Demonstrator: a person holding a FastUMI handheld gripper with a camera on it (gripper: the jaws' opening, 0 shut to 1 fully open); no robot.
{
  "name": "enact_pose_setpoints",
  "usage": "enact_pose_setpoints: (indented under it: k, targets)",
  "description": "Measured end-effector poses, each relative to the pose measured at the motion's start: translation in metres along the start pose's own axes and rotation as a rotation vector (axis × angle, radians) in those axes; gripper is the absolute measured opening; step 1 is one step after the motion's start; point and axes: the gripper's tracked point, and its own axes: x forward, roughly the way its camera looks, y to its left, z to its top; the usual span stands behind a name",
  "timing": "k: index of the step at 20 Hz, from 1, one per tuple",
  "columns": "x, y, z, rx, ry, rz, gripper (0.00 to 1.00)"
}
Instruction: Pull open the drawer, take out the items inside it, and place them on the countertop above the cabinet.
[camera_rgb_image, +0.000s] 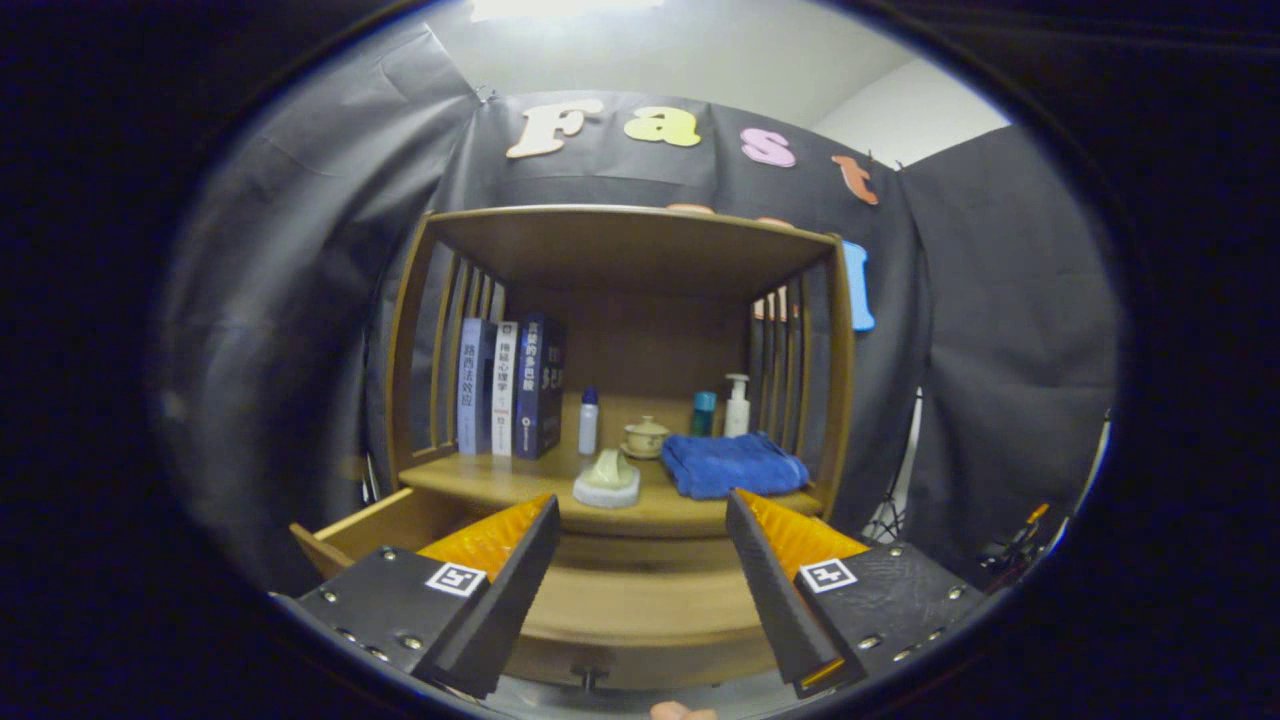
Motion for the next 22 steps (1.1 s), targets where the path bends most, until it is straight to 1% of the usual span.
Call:
enact_pose_setpoints:
  k: [2, 5, 9, 12, 15, 17, 18, 19, 22]
  targets:
    - [-0.02, 0.005, -0.023, 0.003, 0.032, 0.01, 0.98]
    - [-0.036, 0.007, -0.053, 0.001, 0.096, 0.019, 0.98]
    - [-0.038, 0.01, -0.088, 0.033, 0.189, 0.035, 0.98]
    - [-0.035, 0.004, -0.113, 0.057, 0.254, 0.028, 0.98]
    - [-0.027, -0.002, -0.126, 0.102, 0.291, 0.005, 0.98]
    - [-0.022, 0.0, -0.131, 0.118, 0.305, 0.004, 0.98]
    - [-0.018, 0.001, -0.132, 0.121, 0.309, 0.009, 0.98]
    - [-0.02, 0.006, -0.133, 0.125, 0.314, 0.032, 0.98]
    - [-0.017, 0.008, -0.135, 0.078, 0.306, 0.041, 0.99]
